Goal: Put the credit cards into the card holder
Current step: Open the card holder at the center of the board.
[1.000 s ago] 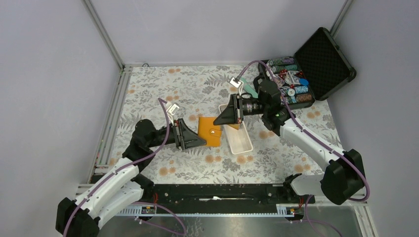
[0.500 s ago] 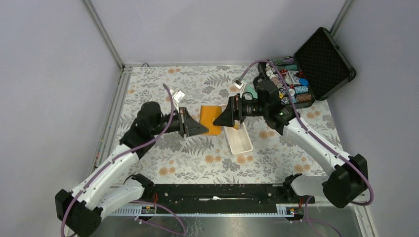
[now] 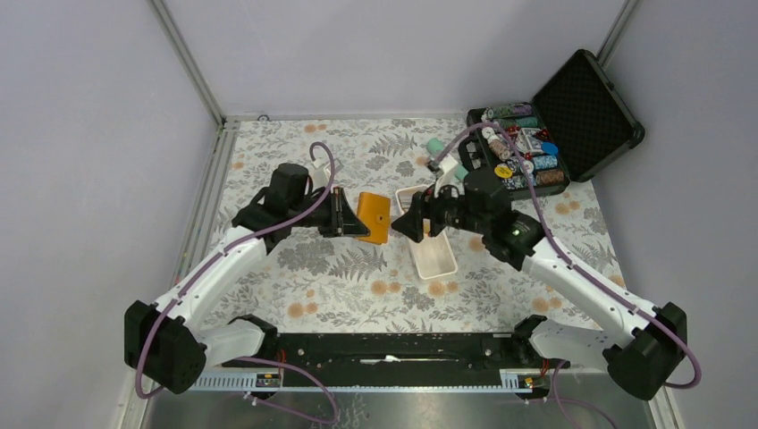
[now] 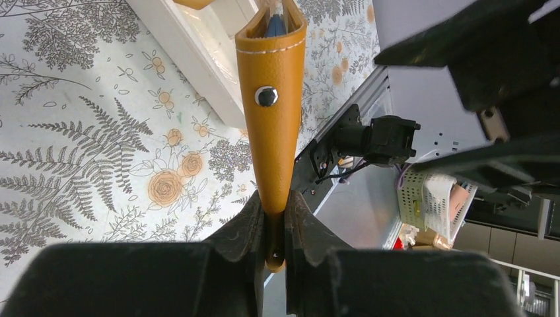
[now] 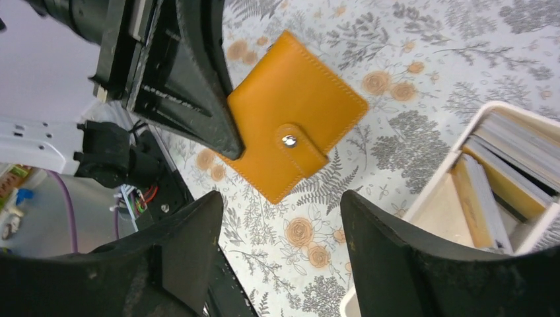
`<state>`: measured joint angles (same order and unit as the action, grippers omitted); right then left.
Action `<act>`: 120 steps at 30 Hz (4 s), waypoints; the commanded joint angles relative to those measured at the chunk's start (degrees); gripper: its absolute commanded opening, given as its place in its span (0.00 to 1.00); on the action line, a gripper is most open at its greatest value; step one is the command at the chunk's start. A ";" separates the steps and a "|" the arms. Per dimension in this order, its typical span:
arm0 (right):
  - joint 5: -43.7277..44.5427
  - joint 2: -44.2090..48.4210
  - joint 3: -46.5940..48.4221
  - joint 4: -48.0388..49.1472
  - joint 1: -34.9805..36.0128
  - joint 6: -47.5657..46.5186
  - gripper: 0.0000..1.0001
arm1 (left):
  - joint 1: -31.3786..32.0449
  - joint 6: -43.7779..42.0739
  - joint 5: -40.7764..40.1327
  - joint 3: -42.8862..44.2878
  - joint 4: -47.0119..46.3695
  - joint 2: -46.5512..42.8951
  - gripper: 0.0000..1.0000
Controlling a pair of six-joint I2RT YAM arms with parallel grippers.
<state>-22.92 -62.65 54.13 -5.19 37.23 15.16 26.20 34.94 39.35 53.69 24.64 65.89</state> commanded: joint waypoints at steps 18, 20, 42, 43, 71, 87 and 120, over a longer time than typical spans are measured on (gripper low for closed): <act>9.84 -13.05 2.35 6.07 12.60 -7.81 0.58 | -1.01 2.94 10.39 -6.48 -9.74 -2.96 0.00; 10.54 -12.88 1.71 6.30 12.60 -8.23 0.55 | -0.97 2.76 11.29 -6.86 -10.81 -4.25 0.00; 37.08 -8.12 -9.21 22.04 23.19 -14.45 0.00 | -0.97 9.80 16.59 -11.96 -22.58 -11.13 0.00; 39.57 -8.18 -9.68 22.93 23.93 -14.84 0.00 | -0.98 10.03 16.40 -12.02 -22.73 -11.13 0.00; 70.70 -13.74 -10.00 36.39 30.70 -22.55 0.00 | -1.06 5.76 3.29 -12.59 -11.92 -10.87 0.00; -7.13 7.13 -6.61 2.01 6.51 -5.09 0.63 | -0.97 -10.66 13.02 -9.51 -3.01 -13.13 0.00; -33.38 -1.42 -5.88 7.69 3.64 1.58 0.67 | 6.07 2.57 32.38 -11.83 -21.39 -17.55 0.00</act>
<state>-59.18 -63.92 48.25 2.72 41.23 19.49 31.22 34.57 66.04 40.93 13.15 49.21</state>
